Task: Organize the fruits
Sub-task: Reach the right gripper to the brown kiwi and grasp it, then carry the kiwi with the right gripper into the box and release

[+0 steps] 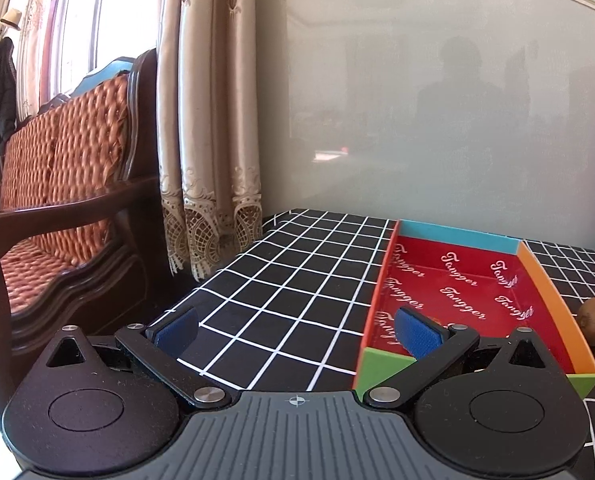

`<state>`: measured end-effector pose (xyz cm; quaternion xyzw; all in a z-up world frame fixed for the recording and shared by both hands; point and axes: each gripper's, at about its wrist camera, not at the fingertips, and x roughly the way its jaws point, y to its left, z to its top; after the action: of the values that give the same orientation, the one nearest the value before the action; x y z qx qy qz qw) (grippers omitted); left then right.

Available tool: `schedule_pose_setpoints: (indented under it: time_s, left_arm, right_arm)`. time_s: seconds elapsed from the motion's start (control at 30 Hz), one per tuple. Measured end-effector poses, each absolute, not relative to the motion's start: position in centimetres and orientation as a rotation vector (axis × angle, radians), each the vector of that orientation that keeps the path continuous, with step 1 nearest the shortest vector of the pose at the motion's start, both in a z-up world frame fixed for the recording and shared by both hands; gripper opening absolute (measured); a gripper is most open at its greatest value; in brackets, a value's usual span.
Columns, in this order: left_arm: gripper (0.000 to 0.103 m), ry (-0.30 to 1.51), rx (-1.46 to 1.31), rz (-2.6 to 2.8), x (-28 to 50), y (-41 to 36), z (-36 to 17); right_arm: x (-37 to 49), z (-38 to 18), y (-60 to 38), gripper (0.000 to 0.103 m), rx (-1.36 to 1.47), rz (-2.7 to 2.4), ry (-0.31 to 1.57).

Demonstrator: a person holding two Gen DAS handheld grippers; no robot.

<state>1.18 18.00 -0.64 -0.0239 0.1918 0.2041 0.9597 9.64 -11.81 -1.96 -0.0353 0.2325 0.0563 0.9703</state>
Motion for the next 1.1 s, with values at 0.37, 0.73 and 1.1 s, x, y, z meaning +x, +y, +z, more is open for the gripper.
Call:
schedule_pose_setpoints:
  time_s: [0.37,0.73,1.1]
  left_arm:
    - [0.103,0.405,-0.058,0.434,0.9,19.7,-1.0]
    - [0.103,0.403,-0.056,0.430,0.8,19.8,-1.0]
    - [0.103,0.404,-0.035,0.428,0.8,19.4,-1.1]
  right_arm:
    - [12.4,-3.1,-9.2,0.070,-0.083,0.143,0.519]
    - [13.1,-3.6,-8.5,0.061,-0.108,0.161,0.565]
    - [10.8,-0.6,-8.6,0.059,-0.061,0.189,0.460]
